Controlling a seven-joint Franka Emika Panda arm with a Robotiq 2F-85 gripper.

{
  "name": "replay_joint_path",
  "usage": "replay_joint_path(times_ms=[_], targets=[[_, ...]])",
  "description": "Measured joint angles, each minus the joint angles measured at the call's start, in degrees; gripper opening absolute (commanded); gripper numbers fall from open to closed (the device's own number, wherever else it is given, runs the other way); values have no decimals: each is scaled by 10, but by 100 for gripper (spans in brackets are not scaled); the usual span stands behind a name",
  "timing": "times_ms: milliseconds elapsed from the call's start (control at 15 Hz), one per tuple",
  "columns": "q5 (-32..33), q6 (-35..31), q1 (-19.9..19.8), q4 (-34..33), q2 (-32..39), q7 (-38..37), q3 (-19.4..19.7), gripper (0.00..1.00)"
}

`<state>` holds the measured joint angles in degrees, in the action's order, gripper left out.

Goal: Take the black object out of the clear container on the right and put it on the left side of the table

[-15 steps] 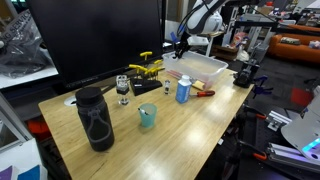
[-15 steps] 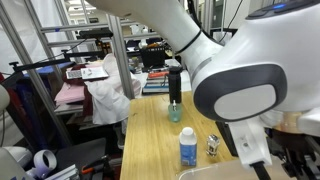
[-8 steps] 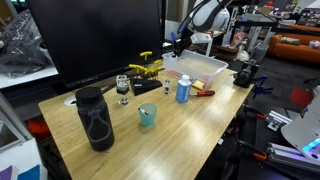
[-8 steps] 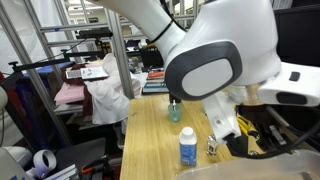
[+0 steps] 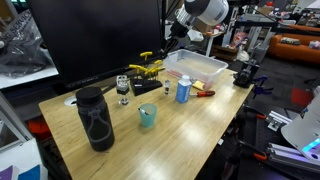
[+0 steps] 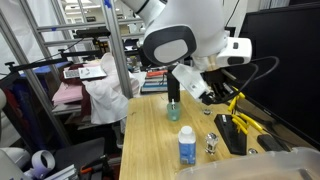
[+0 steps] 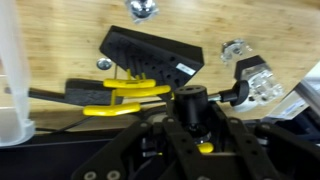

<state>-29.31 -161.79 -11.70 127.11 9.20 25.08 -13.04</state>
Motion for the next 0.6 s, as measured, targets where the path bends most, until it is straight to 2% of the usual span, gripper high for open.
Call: replay_joint_path(times_ms=[200,600], targets=[[-77,82,-7,-6,3,109,-25,9],[-75,258,-5,-47,96,218,39,9]])
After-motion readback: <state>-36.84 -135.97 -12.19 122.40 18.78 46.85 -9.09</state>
